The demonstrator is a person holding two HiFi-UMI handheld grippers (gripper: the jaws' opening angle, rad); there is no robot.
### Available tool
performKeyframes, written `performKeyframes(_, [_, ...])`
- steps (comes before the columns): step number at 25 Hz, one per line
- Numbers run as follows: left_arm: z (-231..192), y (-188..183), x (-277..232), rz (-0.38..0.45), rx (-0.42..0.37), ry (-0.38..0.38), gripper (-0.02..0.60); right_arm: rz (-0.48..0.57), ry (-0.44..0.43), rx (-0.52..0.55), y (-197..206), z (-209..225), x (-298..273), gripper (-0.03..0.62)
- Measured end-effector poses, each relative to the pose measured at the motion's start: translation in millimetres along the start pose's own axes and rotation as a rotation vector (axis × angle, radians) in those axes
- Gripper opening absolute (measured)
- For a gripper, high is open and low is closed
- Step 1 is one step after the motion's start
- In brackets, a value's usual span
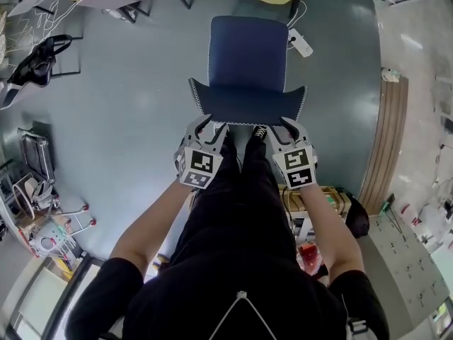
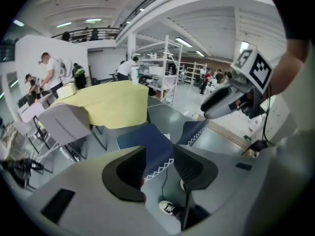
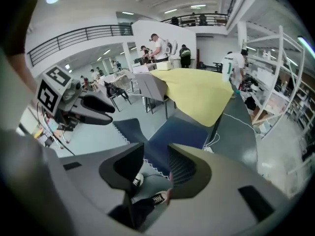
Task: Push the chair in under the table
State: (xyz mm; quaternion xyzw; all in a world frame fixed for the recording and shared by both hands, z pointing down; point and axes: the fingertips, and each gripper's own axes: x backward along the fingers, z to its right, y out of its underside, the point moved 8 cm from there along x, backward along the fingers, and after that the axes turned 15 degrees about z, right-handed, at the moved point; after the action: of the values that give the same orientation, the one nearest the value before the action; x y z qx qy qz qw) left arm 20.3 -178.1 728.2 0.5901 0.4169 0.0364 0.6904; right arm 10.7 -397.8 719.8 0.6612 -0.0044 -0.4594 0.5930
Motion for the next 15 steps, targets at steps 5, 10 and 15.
performKeyframes(5, [18.7,18.0,-15.1,-0.128,-0.353,0.173,0.295,-0.155,-0.129,0.335,8.9,-12.8,-15.1,0.221])
performKeyframes(10, [28.1,40.5,-39.9,-0.23,-0.63,0.272,0.341,-0.333,-0.231,0.635,42.9,-18.5,-46.4,0.24])
performKeyframes(15, [28.9,54.1,-67.4,-0.297,-0.75,0.327,0.342,-0.433,-0.273,0.761,68.7,-16.6,-81.0,0.239])
